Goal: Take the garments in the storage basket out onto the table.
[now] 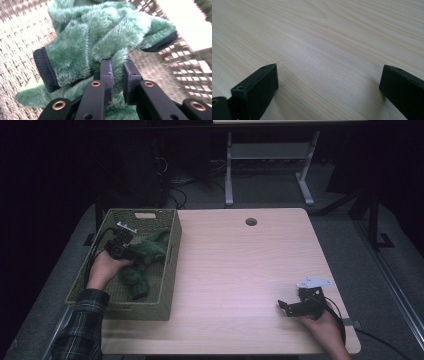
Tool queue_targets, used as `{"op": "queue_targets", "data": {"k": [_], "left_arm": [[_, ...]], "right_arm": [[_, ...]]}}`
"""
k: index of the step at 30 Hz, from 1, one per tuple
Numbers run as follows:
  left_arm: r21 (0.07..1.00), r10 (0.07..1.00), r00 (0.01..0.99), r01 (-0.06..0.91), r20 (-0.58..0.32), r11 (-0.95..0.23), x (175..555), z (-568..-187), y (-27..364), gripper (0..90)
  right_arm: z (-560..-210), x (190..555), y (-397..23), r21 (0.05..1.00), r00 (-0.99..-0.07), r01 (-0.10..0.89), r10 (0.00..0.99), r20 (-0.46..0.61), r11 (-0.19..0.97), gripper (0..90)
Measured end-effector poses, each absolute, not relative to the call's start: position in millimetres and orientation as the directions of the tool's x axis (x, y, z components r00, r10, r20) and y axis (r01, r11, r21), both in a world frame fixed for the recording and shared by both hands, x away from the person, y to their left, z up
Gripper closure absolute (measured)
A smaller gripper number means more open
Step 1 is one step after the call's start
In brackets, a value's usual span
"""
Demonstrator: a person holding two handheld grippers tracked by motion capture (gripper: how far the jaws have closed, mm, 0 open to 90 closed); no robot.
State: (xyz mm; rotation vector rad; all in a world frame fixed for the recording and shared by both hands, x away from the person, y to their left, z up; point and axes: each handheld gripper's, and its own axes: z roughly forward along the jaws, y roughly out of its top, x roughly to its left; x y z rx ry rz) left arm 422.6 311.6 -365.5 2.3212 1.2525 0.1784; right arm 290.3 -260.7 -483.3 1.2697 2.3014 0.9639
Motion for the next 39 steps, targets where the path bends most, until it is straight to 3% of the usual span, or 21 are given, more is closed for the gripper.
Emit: {"op": "queue_targets", "data": {"k": [15,27,39], "left_arm": [[0.584,0.777,0.622,0.669,-0.100,-0.461,399,-302,302,81.0],[0.638,0.767,0.634,0.631,-0.096,-0.442,385,-274,305,81.4],[0.726,0.752,0.656,0.549,-0.066,-0.415,364,-216,300,81.6]], "right_arm": [[-483,290,-261,0.702,-0.543,0.609,0.840,0.028,0.370,1.6],[-483,290,-261,0.702,-0.542,0.609,0.840,0.028,0.370,1.6],[-483,290,-261,0.702,-0.543,0.608,0.840,0.027,0.371,1.6]]}}
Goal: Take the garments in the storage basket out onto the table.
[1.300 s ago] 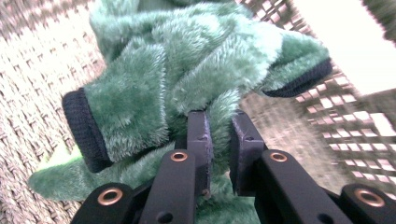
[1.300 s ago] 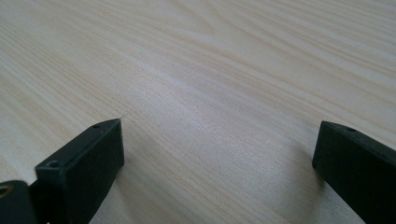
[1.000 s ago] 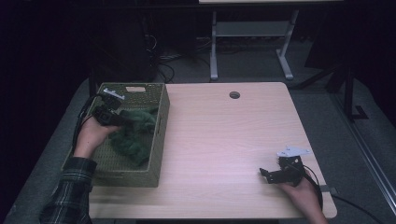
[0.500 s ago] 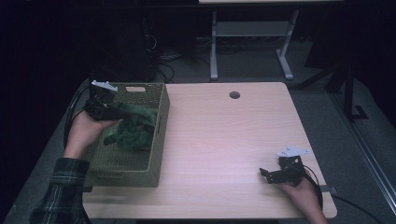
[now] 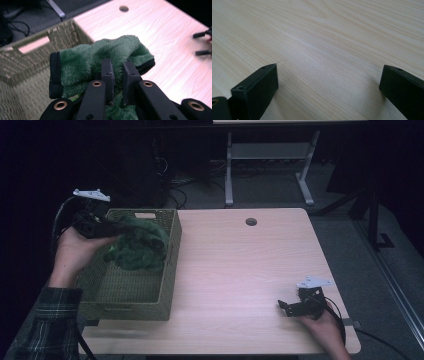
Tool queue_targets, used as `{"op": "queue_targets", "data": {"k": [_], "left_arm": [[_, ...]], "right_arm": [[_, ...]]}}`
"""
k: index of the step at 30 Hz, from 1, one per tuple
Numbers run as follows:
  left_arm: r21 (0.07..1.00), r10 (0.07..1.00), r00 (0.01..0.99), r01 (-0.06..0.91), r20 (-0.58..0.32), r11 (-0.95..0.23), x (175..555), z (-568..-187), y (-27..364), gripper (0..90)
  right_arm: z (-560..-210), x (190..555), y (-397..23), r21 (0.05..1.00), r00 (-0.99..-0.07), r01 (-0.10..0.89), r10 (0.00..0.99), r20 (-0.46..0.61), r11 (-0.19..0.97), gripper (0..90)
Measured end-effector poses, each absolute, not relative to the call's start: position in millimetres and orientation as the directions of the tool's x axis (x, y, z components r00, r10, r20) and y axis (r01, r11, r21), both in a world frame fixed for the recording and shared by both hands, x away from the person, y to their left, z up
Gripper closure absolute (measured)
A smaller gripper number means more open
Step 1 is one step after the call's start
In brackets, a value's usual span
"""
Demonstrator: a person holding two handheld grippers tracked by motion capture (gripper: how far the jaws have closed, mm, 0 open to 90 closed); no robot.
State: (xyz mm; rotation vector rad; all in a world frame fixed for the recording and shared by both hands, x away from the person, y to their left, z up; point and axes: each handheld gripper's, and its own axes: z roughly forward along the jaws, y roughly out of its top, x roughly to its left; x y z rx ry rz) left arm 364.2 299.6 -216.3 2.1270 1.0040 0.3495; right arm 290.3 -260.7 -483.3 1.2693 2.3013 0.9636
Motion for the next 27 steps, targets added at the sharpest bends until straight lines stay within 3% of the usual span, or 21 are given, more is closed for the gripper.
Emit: {"op": "queue_targets", "data": {"k": [10,27], "left_arm": [[0.763,0.711,0.702,0.481,-0.040,-0.432,356,-184,271,81.6],[0.757,0.625,0.778,0.444,-0.060,-0.479,356,-193,199,81.7]], "right_arm": [[-483,290,-261,0.702,-0.542,0.609,0.840,0.028,0.370,1.6],[-483,290,-260,0.700,-0.540,0.612,0.841,0.031,0.368,1.6]]}}
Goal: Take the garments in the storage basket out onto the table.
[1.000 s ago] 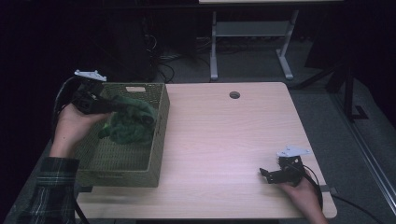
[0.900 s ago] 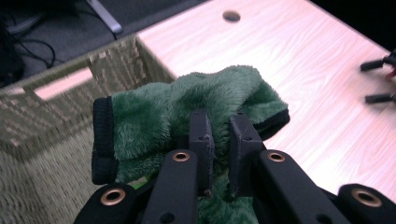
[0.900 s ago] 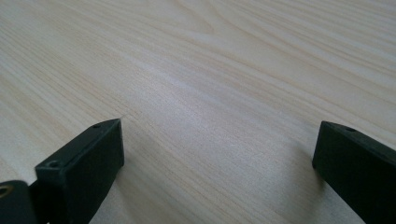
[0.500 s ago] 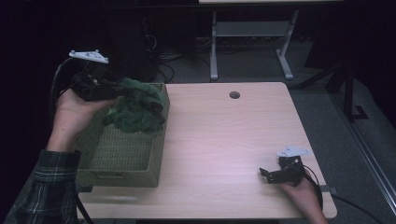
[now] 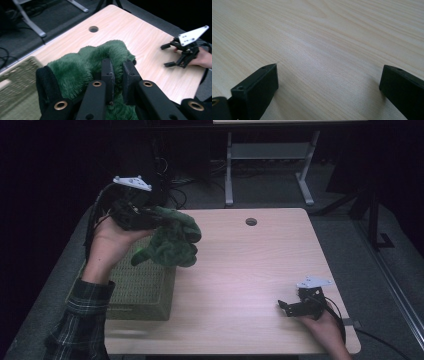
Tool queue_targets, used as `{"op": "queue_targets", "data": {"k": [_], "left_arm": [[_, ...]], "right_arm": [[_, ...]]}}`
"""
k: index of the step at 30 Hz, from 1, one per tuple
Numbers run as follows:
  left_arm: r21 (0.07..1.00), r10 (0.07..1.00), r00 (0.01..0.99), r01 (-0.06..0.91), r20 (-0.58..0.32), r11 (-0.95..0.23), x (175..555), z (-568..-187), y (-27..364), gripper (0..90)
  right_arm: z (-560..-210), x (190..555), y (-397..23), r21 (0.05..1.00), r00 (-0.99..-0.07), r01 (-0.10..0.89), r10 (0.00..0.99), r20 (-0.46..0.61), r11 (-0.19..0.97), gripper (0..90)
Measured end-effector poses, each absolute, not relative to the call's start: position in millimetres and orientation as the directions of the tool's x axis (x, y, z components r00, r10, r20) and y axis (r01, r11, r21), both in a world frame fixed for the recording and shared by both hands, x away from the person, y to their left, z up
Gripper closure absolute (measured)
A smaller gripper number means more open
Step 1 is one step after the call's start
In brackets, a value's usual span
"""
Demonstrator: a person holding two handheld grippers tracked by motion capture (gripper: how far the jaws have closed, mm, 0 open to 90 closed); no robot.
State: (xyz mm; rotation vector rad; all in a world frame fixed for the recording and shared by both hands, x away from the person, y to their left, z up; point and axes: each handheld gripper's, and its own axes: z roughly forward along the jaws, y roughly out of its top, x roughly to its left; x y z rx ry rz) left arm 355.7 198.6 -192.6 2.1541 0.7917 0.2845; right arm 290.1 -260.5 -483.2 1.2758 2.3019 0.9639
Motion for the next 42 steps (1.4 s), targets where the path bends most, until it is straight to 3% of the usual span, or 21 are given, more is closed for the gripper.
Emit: {"op": "queue_targets", "data": {"k": [24,42], "left_arm": [[0.745,0.434,0.887,0.396,-0.158,-0.538,357,-247,82,82.2],[0.701,0.438,0.863,0.474,-0.250,-0.533,353,-333,37,82.3]], "right_arm": [[-483,290,-260,0.700,-0.540,0.613,0.841,0.032,0.367,1.6],[-483,290,-260,0.700,-0.546,0.609,0.837,0.030,0.372,1.7]]}}
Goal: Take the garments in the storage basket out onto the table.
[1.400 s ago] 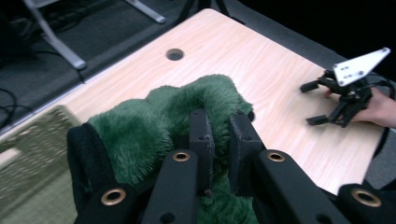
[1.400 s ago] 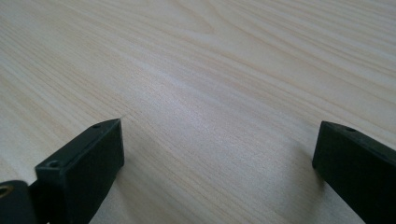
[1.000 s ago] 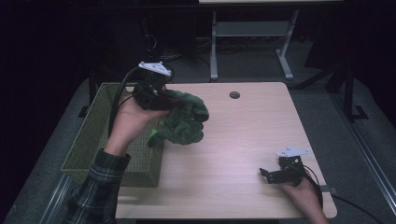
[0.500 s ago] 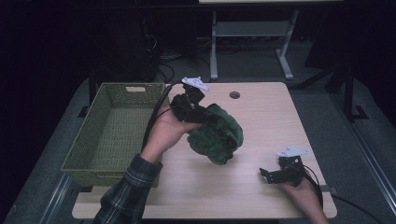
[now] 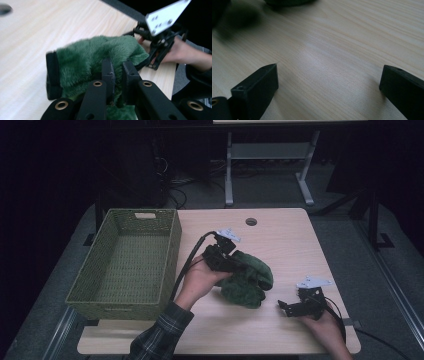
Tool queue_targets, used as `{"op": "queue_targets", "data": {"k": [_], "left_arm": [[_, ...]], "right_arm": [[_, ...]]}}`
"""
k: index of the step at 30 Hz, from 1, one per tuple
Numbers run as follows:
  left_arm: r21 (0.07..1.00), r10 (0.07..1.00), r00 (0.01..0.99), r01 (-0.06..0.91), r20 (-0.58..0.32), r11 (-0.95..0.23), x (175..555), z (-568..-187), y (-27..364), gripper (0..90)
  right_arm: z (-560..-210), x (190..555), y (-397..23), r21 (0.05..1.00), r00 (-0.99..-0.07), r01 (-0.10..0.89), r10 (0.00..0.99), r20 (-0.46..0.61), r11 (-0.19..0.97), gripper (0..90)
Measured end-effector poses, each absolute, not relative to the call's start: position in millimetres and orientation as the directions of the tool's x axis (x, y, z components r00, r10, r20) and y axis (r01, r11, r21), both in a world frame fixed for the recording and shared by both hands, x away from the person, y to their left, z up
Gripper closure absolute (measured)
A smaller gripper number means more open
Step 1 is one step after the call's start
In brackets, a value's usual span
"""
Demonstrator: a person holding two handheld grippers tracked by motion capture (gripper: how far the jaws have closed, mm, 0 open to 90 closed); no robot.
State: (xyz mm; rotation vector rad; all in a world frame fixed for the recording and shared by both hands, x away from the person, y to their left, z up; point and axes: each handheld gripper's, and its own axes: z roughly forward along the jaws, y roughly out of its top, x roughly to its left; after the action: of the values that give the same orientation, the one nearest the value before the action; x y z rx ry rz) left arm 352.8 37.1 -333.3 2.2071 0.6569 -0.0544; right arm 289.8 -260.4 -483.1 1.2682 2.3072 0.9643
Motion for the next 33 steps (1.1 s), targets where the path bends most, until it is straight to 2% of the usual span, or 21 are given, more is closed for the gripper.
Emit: {"op": "queue_targets", "data": {"k": [2,7,15,19,20,21,25,27,33], "left_arm": [[0.682,0.445,0.854,0.496,-0.271,-0.538,353,-353,31,82.3],[0.661,0.451,0.846,0.514,-0.285,-0.546,355,-373,26,82.2],[0.644,0.478,0.835,0.527,-0.271,-0.555,364,-408,17,79.9],[0.648,0.473,0.837,0.525,-0.276,-0.552,365,-415,18,67.3],[0.647,0.471,0.837,0.525,-0.277,-0.553,365,-415,19,67.3],[0.650,0.466,0.842,0.518,-0.272,-0.557,363,-415,22,60.1],[0.658,0.462,0.848,0.506,-0.260,-0.557,360,-409,28,48.2],[0.677,0.458,0.854,0.490,-0.248,-0.549,354,-402,34,46.0],[0.693,0.444,0.865,0.468,-0.234,-0.548,338,-393,40,47.5]], "right_arm": [[-483,290,-260,0.700,-0.547,0.609,0.837,0.029,0.373,1.7],[-483,290,-260,0.700,-0.548,0.608,0.836,0.029,0.374,1.6],[-483,289,-260,0.701,-0.551,0.606,0.834,0.030,0.376,1.6],[-483,289,-260,0.701,-0.552,0.606,0.833,0.031,0.376,1.6],[-483,289,-260,0.701,-0.552,0.606,0.833,0.031,0.376,1.6],[-483,289,-260,0.701,-0.552,0.606,0.833,0.031,0.376,1.6],[-483,289,-260,0.701,-0.552,0.606,0.833,0.031,0.376,1.6],[-483,289,-260,0.701,-0.552,0.606,0.833,0.031,0.376,1.6],[-483,286,-261,0.698,-0.565,0.603,0.824,0.033,0.386,2.3]]}}
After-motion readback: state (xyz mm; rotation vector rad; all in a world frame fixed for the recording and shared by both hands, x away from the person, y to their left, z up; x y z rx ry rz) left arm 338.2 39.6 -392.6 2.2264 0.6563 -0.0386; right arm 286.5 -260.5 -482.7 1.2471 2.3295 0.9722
